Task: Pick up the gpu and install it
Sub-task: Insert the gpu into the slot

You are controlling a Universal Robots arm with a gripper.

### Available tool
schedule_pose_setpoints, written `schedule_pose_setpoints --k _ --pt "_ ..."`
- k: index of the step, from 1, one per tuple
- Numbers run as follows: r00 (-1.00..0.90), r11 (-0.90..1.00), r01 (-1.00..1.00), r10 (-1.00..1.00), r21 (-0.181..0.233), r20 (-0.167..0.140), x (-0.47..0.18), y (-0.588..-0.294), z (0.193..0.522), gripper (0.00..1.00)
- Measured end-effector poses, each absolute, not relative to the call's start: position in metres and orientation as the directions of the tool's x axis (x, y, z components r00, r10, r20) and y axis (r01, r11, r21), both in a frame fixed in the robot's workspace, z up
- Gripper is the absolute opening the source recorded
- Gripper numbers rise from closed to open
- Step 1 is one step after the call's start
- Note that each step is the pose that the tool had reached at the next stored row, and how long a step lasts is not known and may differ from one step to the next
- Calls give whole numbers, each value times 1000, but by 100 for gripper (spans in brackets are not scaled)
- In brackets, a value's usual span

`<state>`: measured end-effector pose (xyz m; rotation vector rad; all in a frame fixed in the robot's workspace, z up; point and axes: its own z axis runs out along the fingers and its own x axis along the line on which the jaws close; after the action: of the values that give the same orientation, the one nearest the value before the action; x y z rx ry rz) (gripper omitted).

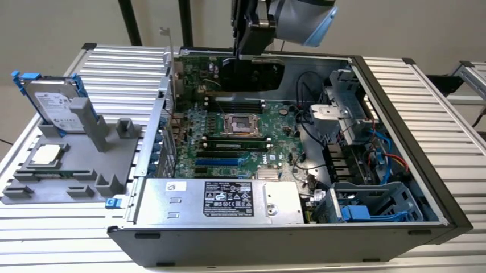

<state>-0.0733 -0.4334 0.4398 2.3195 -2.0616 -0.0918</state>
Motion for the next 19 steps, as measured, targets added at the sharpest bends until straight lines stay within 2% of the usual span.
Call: schedule_pose_setpoints --k 19 --pt "98 -99 -993 -995 67 -20 -73 -433 437 0"
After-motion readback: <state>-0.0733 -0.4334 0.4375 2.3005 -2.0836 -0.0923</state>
